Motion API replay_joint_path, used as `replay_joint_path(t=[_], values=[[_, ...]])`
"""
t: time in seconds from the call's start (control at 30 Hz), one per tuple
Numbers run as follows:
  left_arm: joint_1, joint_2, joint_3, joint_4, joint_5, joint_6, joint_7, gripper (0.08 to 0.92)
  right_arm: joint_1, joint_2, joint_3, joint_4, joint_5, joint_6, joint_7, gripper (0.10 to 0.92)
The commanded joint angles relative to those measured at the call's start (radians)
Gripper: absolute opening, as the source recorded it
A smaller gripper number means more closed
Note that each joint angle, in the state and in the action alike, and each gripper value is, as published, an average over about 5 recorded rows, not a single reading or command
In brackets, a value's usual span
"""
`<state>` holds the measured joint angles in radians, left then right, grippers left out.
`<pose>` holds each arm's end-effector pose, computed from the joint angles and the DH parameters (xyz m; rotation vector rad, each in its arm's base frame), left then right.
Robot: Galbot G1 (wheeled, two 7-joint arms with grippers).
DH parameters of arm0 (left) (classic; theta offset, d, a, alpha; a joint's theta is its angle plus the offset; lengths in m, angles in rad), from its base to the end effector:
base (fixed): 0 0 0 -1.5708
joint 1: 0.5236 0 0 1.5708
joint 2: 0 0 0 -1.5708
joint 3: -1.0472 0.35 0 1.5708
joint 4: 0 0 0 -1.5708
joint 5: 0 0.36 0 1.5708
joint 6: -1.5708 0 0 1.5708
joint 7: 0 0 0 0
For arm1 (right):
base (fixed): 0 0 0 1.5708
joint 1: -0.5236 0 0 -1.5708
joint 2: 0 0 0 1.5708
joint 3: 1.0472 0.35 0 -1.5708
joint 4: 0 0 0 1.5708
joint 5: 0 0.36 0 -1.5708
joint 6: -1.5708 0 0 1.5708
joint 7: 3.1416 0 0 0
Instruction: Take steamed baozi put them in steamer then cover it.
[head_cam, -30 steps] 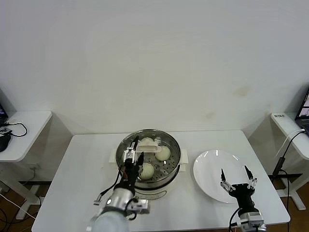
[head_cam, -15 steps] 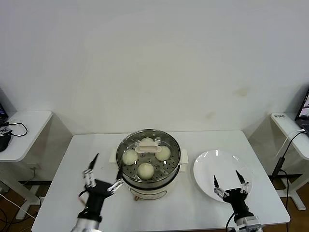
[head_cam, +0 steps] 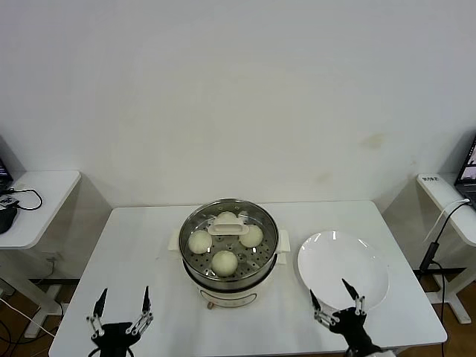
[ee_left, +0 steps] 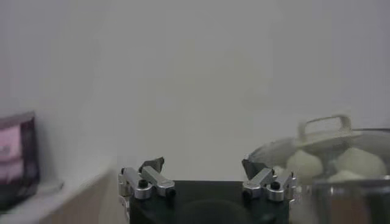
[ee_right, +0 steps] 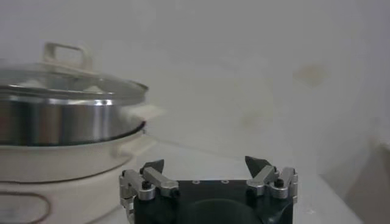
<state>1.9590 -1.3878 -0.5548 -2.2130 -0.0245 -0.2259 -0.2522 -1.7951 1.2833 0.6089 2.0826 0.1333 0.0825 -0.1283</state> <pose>0.0733 0.0333 -0.3077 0.2104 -3.1020 -0.1866 0.1211 -0.0749 -0.3292 0.3277 -2.9622 0.2041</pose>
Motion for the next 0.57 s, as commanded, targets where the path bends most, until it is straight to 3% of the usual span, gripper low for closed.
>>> replay_joint_path(t=[0.03,0.57], values=[[0.132,-0.005,-0.02,0.019,-0.14,-0.065,-0.043,0.823,-0.113,-0.03,-0.044,0.064,0.025,-0.029,0.016,0.823],[0.137,-0.004,-0.015,-0.004,-0.11,-0.014,-0.027,0.823,-0.109,-0.026,-0.087,0.053,0.014,-0.067,0.075,0.823]])
